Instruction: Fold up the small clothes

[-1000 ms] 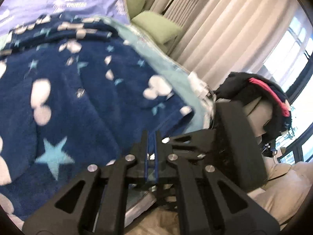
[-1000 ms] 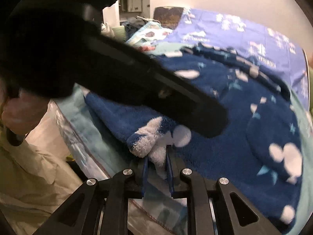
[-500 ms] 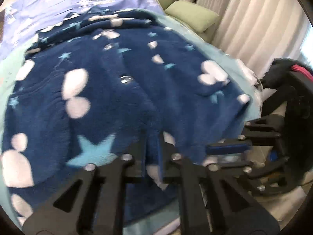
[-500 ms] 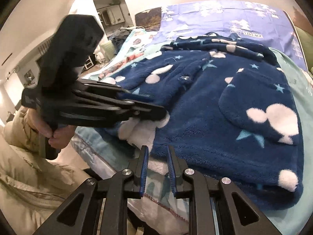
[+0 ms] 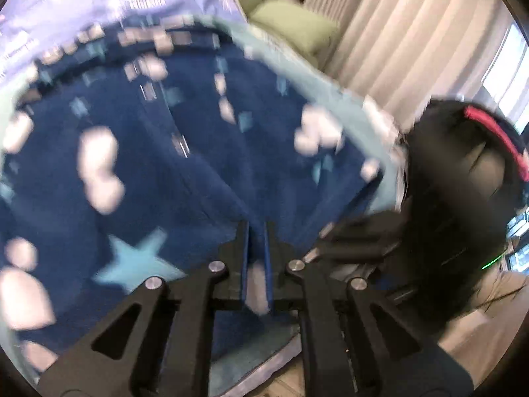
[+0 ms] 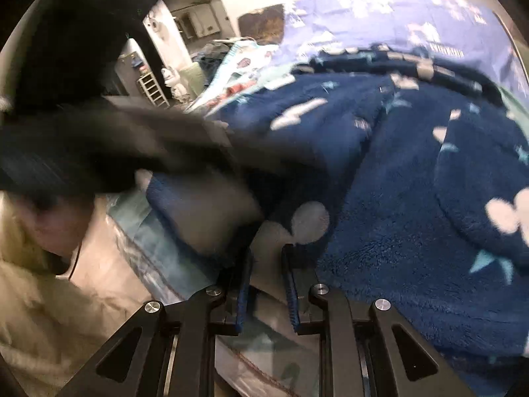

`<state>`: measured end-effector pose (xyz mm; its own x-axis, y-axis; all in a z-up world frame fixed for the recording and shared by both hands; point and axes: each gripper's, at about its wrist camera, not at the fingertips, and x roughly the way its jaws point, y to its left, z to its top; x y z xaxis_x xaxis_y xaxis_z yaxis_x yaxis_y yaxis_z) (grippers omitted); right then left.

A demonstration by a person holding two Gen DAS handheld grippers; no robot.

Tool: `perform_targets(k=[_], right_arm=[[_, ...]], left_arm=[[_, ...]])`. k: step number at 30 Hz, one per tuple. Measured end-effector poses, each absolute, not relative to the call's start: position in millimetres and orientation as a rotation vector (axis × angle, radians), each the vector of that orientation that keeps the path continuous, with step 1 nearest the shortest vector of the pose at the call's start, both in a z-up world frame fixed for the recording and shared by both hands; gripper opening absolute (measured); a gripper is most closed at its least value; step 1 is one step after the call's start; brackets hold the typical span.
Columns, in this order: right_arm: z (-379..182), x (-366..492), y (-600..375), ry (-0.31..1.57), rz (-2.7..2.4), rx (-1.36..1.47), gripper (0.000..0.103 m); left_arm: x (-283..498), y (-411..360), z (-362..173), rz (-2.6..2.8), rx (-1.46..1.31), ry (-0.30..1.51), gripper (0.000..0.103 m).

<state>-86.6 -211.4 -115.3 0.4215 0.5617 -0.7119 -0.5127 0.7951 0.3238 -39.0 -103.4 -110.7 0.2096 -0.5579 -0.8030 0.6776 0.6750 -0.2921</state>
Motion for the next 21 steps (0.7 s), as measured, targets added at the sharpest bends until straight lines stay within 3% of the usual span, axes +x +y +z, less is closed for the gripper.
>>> perform_targets(k=[3,11,13,15,21], right_arm=[[-115.5,-95.9,-232.0,0.976,0.648,0.079,0.02],[-84.7,-110.5,-268.9,0.885,0.501,0.062,0.02],[-78.3,-105.2,-265.6,0.862,0.503,0.086,0.02],[-76.1,-94.2,-253.6,0.854,0.52,0.103,0.02],[-83.6,-71.1,-198.3,0.872,0.649,0.088,0.02]], left_arm=[[-42.8,-98.8,-118.6,-0.871,0.097,1.044,0.009],[-54.5,-38.0,-86.9,-0.802,-0.003,1.001,0.024],[-52.1,-16.9,-79.1,-0.703,-0.007,0.961,0.033],[-49.1,10.9,-74.5,-0.574,-0.014,0.913,0.05],[-51.9,79.1,-79.5,-0.362,-0.047,0.89,0.062]])
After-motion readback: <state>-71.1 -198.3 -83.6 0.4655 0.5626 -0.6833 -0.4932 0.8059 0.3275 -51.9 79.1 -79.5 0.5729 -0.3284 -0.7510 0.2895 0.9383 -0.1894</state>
